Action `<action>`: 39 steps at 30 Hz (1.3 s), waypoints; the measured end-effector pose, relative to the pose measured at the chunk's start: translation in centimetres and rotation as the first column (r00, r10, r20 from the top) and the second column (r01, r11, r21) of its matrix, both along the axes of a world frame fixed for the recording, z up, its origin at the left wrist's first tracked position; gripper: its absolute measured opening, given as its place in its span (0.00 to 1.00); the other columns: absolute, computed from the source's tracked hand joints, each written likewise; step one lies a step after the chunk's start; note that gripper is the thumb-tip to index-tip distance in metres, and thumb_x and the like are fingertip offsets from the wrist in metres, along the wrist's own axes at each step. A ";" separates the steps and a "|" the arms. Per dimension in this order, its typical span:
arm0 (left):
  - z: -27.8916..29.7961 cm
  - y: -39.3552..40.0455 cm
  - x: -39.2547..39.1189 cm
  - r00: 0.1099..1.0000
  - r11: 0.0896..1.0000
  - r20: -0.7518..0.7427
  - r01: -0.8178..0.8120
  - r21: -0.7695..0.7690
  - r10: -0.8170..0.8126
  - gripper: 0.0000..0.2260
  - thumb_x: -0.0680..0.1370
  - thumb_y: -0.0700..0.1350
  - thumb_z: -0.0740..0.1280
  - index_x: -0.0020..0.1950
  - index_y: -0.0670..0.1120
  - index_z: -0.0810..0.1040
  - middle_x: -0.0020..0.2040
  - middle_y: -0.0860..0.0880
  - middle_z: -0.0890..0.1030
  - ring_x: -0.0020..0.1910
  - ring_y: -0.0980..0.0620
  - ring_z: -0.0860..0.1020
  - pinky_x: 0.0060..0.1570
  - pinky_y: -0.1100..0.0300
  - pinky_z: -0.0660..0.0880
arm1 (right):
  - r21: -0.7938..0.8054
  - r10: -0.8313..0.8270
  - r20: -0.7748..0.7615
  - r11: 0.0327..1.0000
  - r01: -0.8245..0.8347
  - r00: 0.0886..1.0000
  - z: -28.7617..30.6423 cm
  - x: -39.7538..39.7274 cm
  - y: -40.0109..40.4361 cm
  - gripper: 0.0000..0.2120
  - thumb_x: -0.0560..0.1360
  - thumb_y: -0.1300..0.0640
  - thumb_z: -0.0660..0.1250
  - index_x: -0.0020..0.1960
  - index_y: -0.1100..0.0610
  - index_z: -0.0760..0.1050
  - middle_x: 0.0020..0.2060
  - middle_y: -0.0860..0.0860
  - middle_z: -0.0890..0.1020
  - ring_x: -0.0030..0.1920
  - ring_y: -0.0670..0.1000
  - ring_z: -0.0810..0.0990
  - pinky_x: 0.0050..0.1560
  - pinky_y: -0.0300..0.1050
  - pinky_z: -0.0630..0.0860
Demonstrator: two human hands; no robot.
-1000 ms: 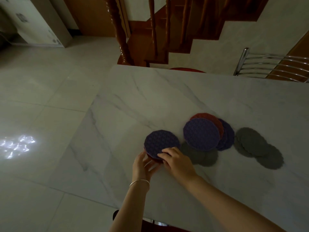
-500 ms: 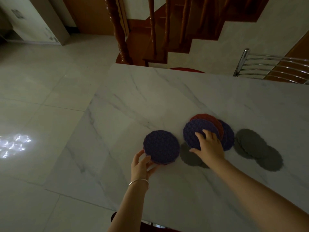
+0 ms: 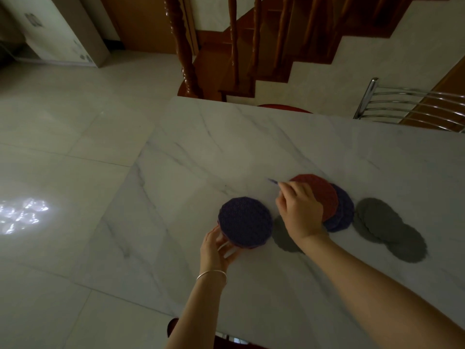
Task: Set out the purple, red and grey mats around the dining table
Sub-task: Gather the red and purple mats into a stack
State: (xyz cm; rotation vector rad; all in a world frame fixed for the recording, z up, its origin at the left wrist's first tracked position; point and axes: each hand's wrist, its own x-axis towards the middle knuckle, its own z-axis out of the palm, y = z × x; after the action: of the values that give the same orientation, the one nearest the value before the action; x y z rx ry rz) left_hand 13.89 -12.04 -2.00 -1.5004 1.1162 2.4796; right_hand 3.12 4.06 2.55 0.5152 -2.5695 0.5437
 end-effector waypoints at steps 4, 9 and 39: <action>0.3 0.4 0.1 0.999 0.998 -0.012 -0.044 0.050 0.045 0.08 0.77 0.48 0.62 0.52 0.48 0.77 0.43 0.44 0.78 0.40 0.46 0.77 0.38 0.53 0.75 | 0.033 0.282 -0.033 0.959 -0.281 0.959 -0.3 2.1 -3.0 0.10 0.68 0.64 0.72 0.49 0.60 0.82 0.42 0.52 0.85 0.41 0.54 0.82 0.38 0.42 0.79; 0.4 0.6 0.3 0.997 0.994 -0.027 -0.075 0.081 0.077 0.09 0.77 0.48 0.64 0.49 0.45 0.79 0.42 0.43 0.78 0.39 0.46 0.77 0.36 0.54 0.76 | 0.089 0.464 0.067 0.879 -0.468 0.883 -3.6 5.8 -3.3 0.11 0.62 0.63 0.76 0.45 0.58 0.83 0.40 0.51 0.85 0.38 0.51 0.83 0.30 0.39 0.78; -0.4 1.1 -0.1 0.998 0.992 -0.061 -0.018 -0.124 0.011 0.10 0.78 0.36 0.61 0.57 0.46 0.74 0.43 0.44 0.80 0.37 0.48 0.78 0.39 0.54 0.76 | 0.387 -0.286 0.596 0.921 0.043 0.751 -4.5 -1.6 7.4 0.31 0.72 0.42 0.67 0.68 0.57 0.65 0.67 0.59 0.66 0.66 0.61 0.64 0.54 0.56 0.75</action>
State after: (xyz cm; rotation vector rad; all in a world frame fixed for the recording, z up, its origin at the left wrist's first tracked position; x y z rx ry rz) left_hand 13.75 -10.91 -2.40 -1.4776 1.2969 2.5235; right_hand 1.47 11.51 -1.95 0.2110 -3.3753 0.2024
